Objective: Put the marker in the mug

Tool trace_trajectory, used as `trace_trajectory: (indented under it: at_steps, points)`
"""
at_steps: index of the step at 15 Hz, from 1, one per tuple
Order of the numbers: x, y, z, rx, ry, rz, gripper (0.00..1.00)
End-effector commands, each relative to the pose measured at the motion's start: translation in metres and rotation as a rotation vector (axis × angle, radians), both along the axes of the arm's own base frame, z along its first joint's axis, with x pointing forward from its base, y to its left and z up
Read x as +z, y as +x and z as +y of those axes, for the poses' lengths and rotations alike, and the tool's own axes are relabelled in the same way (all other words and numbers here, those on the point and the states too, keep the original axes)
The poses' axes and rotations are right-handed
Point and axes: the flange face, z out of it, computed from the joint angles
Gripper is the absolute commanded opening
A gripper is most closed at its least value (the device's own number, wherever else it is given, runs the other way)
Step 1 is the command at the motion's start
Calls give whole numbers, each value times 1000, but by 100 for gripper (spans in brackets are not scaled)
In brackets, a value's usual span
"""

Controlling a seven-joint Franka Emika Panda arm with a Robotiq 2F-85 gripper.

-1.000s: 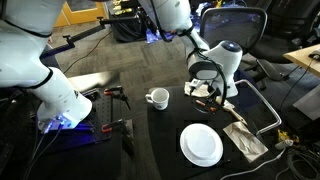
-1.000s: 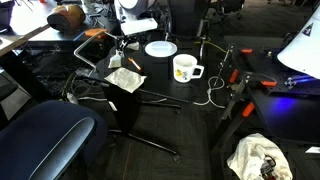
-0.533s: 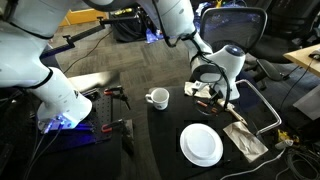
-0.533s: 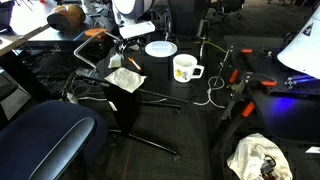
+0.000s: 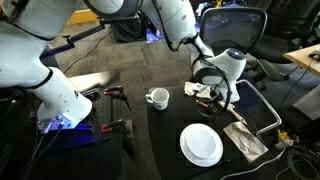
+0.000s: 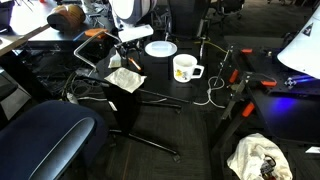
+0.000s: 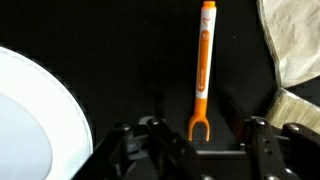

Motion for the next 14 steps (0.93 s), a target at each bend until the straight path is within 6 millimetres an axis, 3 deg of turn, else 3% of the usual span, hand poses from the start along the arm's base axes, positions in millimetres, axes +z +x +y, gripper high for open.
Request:
trace_trajectory:
  at_steps: [1, 6, 8, 14]
  points:
    - [0, 7, -2, -37, 3, 18, 36]
    - [2, 10, -2, -37, 3, 11, 1]
    - [7, 9, 0, -39, 6, 10, 5]
    - [57, -10, 12, -32, 6, -16, 5]
